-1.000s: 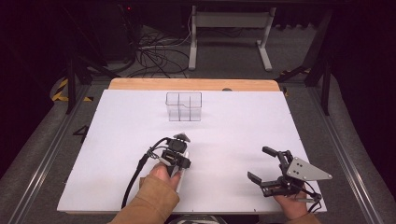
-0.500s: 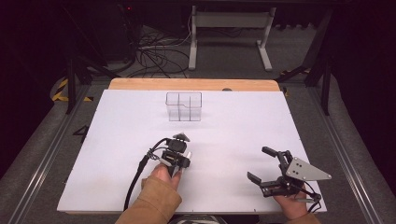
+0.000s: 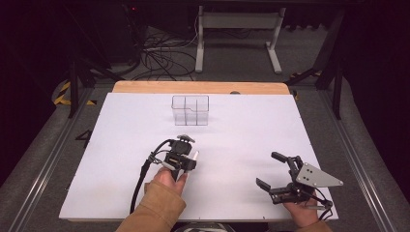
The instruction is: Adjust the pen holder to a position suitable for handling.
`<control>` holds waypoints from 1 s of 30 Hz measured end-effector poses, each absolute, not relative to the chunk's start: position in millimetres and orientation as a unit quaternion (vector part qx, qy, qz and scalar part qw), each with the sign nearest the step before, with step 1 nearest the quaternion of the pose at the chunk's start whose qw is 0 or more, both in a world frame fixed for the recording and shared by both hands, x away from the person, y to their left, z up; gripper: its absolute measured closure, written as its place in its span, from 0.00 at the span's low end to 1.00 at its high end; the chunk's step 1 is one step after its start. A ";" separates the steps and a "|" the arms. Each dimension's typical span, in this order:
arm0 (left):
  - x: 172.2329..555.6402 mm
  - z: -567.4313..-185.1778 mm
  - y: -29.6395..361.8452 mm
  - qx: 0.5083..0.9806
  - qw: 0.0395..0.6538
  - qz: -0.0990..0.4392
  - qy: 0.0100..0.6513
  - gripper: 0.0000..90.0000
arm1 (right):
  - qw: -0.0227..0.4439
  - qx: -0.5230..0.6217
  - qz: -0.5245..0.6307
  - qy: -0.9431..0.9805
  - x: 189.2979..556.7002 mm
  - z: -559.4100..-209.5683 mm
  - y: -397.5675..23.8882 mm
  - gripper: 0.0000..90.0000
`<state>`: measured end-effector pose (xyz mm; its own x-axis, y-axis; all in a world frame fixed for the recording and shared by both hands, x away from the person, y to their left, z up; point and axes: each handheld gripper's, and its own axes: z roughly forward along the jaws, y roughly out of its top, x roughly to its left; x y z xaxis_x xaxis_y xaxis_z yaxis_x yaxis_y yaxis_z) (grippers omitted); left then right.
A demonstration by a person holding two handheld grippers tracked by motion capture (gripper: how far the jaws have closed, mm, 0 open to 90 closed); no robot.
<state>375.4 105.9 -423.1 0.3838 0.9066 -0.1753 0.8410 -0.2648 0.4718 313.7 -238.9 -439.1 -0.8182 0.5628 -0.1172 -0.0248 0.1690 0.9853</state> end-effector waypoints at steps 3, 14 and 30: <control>375.0 -417.6 108.3 0.791 0.266 0.070 0.546 0.87 | 0.238 0.185 0.617 0.727 314.1 -439.8 -238.5 0.06; 374.5 -400.5 115.9 0.781 0.324 0.089 0.527 0.87 | 0.238 0.192 0.612 0.729 314.0 -442.7 -240.1 0.06; 380.8 -386.8 128.7 0.771 0.389 0.105 0.493 0.87 | 0.237 0.201 0.606 0.732 313.3 -447.4 -242.1 0.06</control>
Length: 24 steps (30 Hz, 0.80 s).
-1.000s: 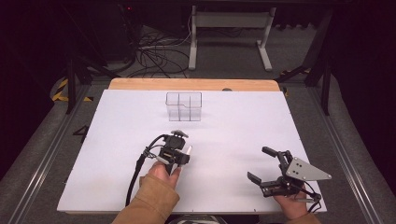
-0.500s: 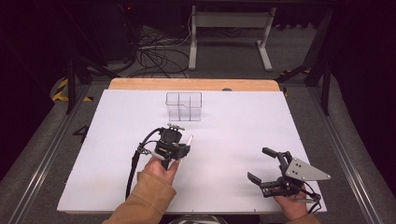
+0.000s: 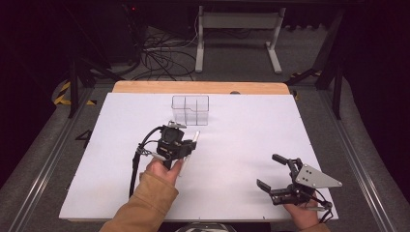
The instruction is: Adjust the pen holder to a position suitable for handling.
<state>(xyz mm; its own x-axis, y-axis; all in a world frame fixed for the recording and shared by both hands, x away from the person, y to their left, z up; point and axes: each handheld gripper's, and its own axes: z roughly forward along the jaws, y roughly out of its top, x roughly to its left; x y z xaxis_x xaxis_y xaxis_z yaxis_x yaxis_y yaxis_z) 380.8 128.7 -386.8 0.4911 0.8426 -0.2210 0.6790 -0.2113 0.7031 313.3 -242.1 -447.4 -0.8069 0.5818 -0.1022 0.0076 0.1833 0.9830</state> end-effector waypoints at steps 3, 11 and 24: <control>380.7 -383.6 129.8 0.772 0.398 0.109 0.484 0.87 | 0.236 0.202 0.606 0.732 312.8 -447.9 -242.1 0.06; 379.3 -375.5 134.5 0.768 0.436 0.143 0.446 0.87 | 0.236 0.204 0.604 0.733 310.7 -449.0 -242.9 0.06; 398.6 -361.4 151.7 0.746 0.509 0.125 0.412 0.87 | 0.241 0.211 0.601 0.733 306.6 -450.5 -245.8 0.06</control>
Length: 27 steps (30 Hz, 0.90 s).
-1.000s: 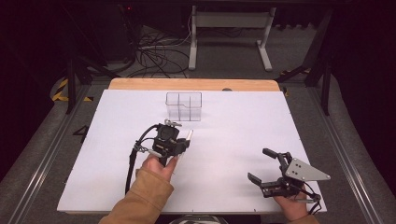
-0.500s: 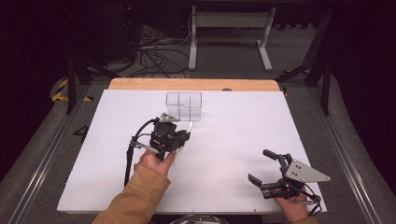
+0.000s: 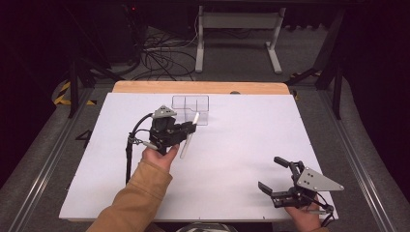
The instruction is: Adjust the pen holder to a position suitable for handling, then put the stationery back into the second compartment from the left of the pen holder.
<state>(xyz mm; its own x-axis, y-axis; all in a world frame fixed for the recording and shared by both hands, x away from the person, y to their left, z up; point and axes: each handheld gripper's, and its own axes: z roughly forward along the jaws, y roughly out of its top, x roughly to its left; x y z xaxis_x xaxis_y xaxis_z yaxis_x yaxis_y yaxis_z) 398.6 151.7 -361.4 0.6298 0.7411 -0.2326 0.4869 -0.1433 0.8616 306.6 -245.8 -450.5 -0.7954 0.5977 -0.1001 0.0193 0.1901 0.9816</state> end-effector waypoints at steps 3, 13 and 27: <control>403.2 -358.1 154.2 0.740 0.523 0.122 0.404 0.87 | 0.239 0.212 0.600 0.733 306.6 -451.5 -246.0 0.06; 418.7 -351.5 158.4 0.732 0.544 0.132 0.389 0.87 | 0.239 0.210 0.598 0.736 306.9 -452.0 -244.9 0.06; 441.2 -336.9 151.5 0.727 0.547 0.151 0.387 0.87 | 0.236 0.208 0.599 0.736 308.1 -452.1 -243.4 0.06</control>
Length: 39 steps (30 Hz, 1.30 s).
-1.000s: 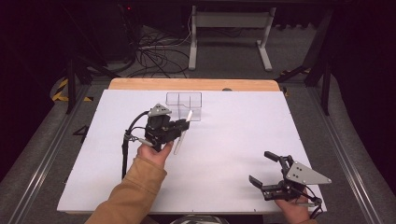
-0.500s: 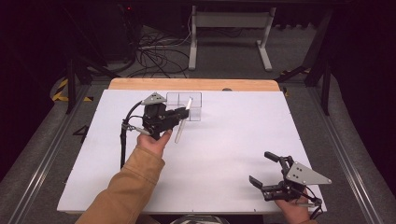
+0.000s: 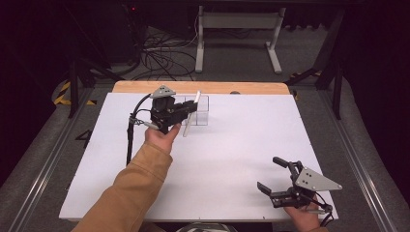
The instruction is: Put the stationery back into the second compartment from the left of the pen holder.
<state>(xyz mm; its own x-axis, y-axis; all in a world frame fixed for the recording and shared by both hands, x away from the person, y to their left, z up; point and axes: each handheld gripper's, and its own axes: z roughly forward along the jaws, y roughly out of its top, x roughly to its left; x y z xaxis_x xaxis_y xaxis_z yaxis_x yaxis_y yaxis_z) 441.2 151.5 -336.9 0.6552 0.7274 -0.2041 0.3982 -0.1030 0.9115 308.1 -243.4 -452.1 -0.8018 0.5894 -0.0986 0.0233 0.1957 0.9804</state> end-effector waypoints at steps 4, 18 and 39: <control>448.0 -333.0 148.0 0.728 0.547 0.151 0.385 0.87 | 0.235 0.208 0.600 0.735 308.5 -452.2 -243.8 0.06; 473.2 -319.6 136.1 0.727 0.543 0.159 0.388 0.87 | 0.233 0.207 0.601 0.736 308.0 -452.1 -243.4 0.06; 511.4 -328.4 135.4 0.696 0.557 0.169 0.421 0.87 | 0.232 0.205 0.601 0.737 308.1 -452.4 -243.7 0.06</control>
<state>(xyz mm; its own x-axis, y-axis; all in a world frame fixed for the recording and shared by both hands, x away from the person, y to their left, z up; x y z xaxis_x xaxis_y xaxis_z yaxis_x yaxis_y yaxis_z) 511.4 135.4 -328.4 0.5894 0.7733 -0.2337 0.3979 -0.0262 0.9171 308.1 -243.7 -452.4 -0.8083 0.5810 -0.0949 0.0233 0.1927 0.9810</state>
